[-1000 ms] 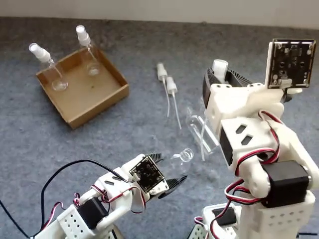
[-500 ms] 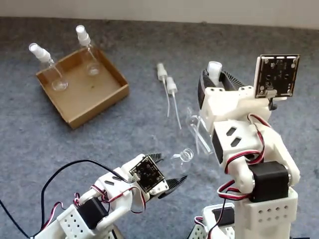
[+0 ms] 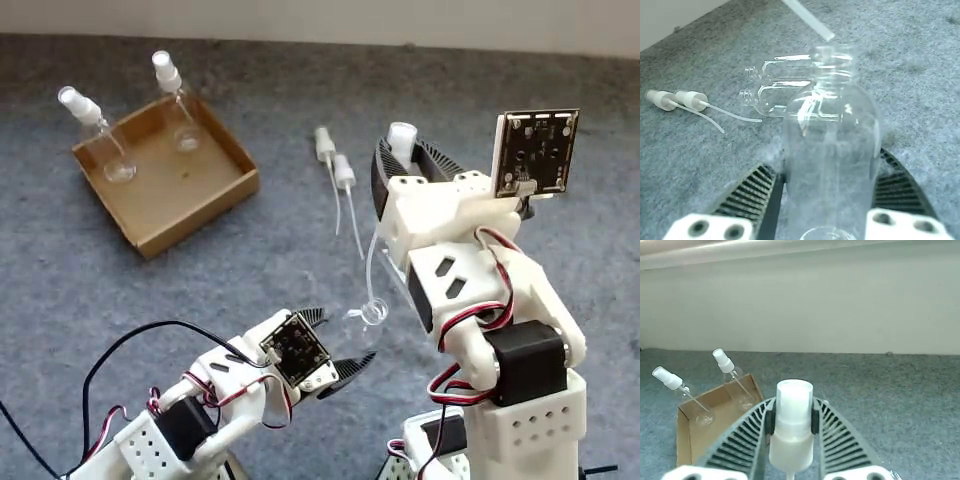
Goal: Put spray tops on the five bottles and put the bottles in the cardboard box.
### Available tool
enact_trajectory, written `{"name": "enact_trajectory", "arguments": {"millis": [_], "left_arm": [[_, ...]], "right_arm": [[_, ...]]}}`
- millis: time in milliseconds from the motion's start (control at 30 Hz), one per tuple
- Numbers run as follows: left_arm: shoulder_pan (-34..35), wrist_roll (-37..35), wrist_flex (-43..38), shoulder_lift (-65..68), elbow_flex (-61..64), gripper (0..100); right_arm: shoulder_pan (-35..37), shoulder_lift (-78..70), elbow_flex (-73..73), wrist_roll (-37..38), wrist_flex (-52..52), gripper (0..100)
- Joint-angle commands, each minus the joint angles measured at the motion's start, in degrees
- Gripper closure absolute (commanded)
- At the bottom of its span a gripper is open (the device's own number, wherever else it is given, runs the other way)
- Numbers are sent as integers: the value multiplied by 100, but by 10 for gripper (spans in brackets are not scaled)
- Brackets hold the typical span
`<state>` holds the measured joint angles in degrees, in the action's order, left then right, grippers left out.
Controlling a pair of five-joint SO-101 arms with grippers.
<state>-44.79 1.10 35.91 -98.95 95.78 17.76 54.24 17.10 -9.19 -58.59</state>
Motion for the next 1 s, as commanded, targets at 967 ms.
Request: {"name": "enact_trajectory", "arguments": {"millis": [967], "left_arm": [[338, -967, -123, -75, -295, 864]], "right_arm": [[66, 40, -22, -79, 848, 994]]}}
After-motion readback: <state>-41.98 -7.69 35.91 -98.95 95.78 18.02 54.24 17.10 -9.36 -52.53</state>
